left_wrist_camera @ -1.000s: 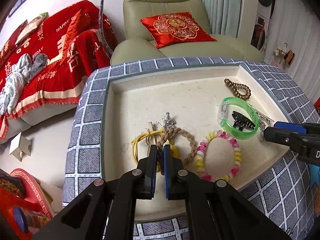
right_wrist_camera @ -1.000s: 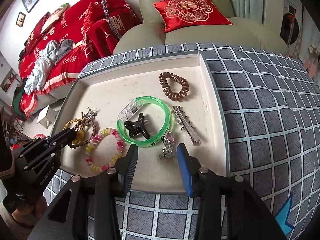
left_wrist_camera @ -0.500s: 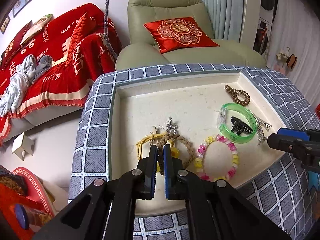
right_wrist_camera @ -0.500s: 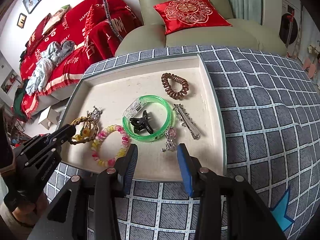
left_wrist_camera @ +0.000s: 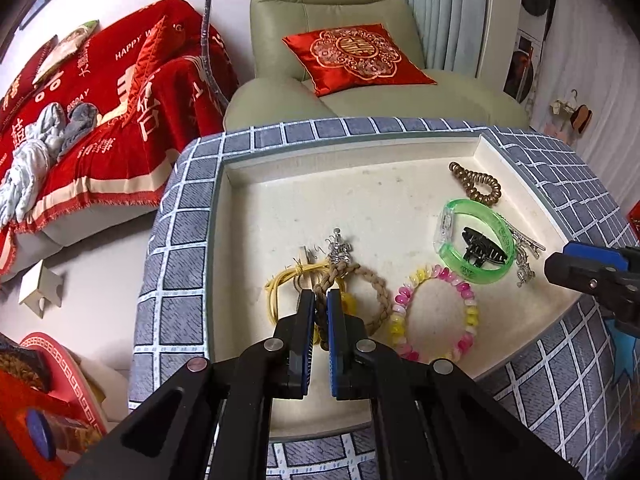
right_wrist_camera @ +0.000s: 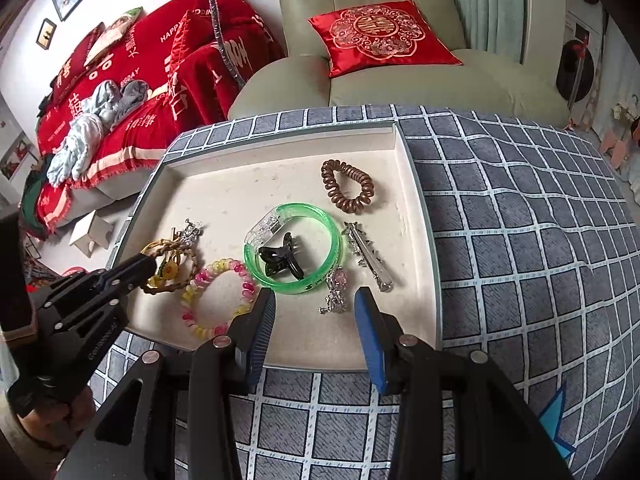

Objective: Organize jewelry

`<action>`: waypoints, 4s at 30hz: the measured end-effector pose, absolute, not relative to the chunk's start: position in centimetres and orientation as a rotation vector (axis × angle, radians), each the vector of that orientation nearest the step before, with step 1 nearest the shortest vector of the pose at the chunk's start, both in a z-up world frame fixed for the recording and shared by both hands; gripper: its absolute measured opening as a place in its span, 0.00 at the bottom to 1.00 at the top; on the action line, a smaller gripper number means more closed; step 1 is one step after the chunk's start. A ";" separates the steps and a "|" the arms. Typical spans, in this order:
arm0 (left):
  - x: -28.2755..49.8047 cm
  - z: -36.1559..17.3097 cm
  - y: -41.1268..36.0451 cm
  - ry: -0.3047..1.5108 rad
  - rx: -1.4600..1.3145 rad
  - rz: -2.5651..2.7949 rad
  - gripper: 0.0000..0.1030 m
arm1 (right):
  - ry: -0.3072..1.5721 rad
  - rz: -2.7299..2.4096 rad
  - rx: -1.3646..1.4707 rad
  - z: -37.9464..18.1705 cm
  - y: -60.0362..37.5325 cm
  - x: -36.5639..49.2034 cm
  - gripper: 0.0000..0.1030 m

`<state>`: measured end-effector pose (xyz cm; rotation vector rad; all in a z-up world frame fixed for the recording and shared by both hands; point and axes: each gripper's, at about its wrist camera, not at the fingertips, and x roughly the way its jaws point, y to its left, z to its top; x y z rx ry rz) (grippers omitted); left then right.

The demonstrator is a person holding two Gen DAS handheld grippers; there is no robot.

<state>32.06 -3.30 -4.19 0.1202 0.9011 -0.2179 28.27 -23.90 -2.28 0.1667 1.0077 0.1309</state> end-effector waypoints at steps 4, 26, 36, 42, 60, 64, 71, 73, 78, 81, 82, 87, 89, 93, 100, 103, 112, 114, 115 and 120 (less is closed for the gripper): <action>32.0 -4.0 -3.2 0.889 0.115 -0.220 0.32 | 1.001 0.127 0.169 -2.1 -24.0 28.1 0.43; 28.6 -1.8 -1.9 0.774 0.109 -0.086 1.00 | 0.823 0.057 0.164 -0.7 -24.4 25.7 1.00; 23.1 -1.3 -1.6 0.726 0.085 -0.043 1.00 | 0.856 0.024 0.093 -1.6 -23.3 21.5 1.00; 19.7 -1.6 -1.5 0.713 0.054 -0.020 1.00 | 0.824 -0.008 0.074 -1.4 -23.0 18.5 1.00; 16.8 -0.4 -1.4 0.699 0.026 -0.008 1.00 | 0.734 -0.030 0.000 1.0 -21.3 14.6 1.00; 16.7 -0.4 -1.3 0.698 0.030 -0.004 1.00 | 0.729 -0.028 0.003 1.2 -21.3 14.3 1.00; 16.5 -0.5 -1.6 0.702 0.032 -0.001 1.00 | 0.731 -0.029 0.003 1.3 -21.3 14.2 1.00; 16.4 -0.5 -1.5 0.704 0.032 0.002 1.00 | 0.730 -0.028 0.006 1.4 -21.3 14.1 1.00; 16.4 -0.5 -1.6 0.702 0.031 0.003 1.00 | 0.727 -0.029 0.006 1.6 -21.4 14.0 1.00; 16.4 -0.5 -1.6 0.704 0.033 0.003 1.00 | 0.727 -0.030 0.007 1.6 -21.4 14.0 1.00; 16.3 -0.5 -1.6 0.704 0.033 0.004 1.00 | 0.728 -0.030 0.008 1.6 -21.4 14.1 1.00; 16.4 -0.4 -1.6 0.704 0.028 0.004 1.00 | 0.727 -0.027 0.010 1.6 -21.4 14.0 1.00; 16.4 -0.4 -1.6 0.704 0.030 0.003 1.00 | 0.727 -0.028 0.008 1.6 -21.5 14.1 1.00; 16.4 -0.4 -1.6 0.704 0.028 0.002 1.00 | 0.726 -0.028 0.010 1.7 -21.5 14.0 1.00; 16.4 0.0 -1.7 0.698 0.030 0.001 1.00 | 0.724 -0.026 0.010 2.0 -21.5 13.9 1.00; 16.4 0.0 -1.7 0.701 0.025 0.000 1.00 | 0.723 -0.026 0.011 2.0 -21.5 13.9 1.00; 16.4 0.0 -1.7 0.701 0.023 0.000 1.00 | 0.720 -0.027 0.009 2.1 -21.4 13.9 1.00; 16.4 0.0 -1.7 0.701 0.022 0.000 1.00 | 0.722 -0.025 0.011 2.0 -21.5 14.0 1.00; 16.5 0.0 -1.7 0.702 0.021 0.000 1.00 | 0.721 -0.025 0.011 2.1 -21.4 13.9 1.00; 16.4 0.0 -1.6 0.702 0.020 0.001 1.00 | 0.721 -0.026 0.010 2.0 -21.4 13.9 1.00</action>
